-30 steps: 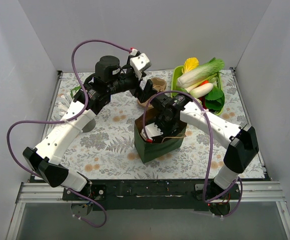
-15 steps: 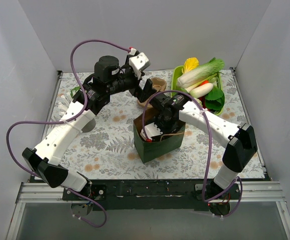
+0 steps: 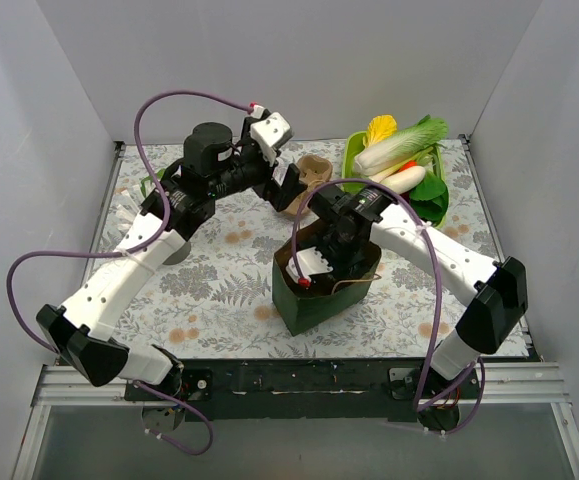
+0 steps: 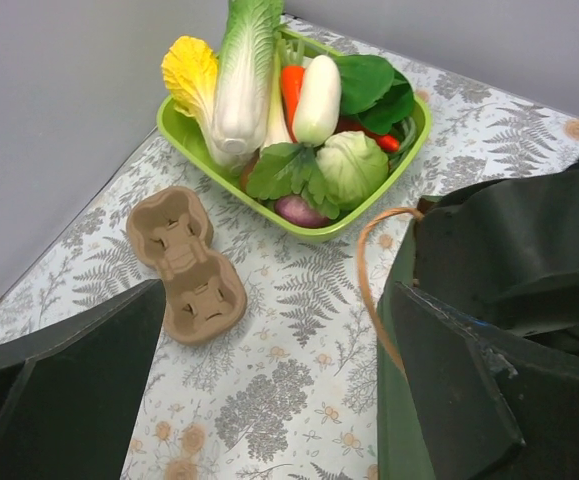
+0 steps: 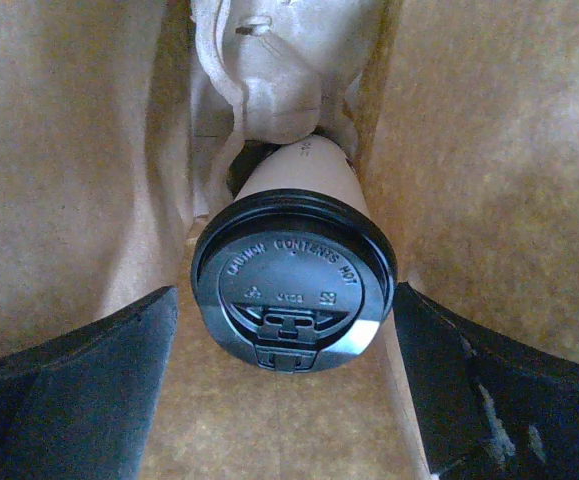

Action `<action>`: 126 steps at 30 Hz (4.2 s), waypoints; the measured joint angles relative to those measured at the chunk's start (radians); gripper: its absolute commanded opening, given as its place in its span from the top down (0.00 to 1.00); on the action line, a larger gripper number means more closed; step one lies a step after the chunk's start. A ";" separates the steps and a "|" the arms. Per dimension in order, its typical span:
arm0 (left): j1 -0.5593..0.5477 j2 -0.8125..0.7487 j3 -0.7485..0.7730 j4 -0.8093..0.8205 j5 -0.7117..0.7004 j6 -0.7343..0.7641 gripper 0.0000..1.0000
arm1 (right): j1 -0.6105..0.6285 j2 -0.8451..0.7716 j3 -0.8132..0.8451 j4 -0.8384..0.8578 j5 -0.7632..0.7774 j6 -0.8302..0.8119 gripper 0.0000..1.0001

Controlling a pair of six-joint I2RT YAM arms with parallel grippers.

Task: Pack the takeout coffee

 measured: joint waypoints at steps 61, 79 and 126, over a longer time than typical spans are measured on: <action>0.909 0.411 0.526 -0.678 -0.175 0.073 0.44 | -0.116 -0.434 -0.186 1.164 0.253 0.747 0.02; 0.885 0.499 0.532 -0.781 -0.068 0.214 0.51 | -0.116 -0.444 -0.224 1.154 0.207 0.774 0.02; 0.885 0.372 0.705 -0.862 -0.036 0.138 1.00 | -0.118 -0.336 -0.168 1.109 0.193 0.742 0.02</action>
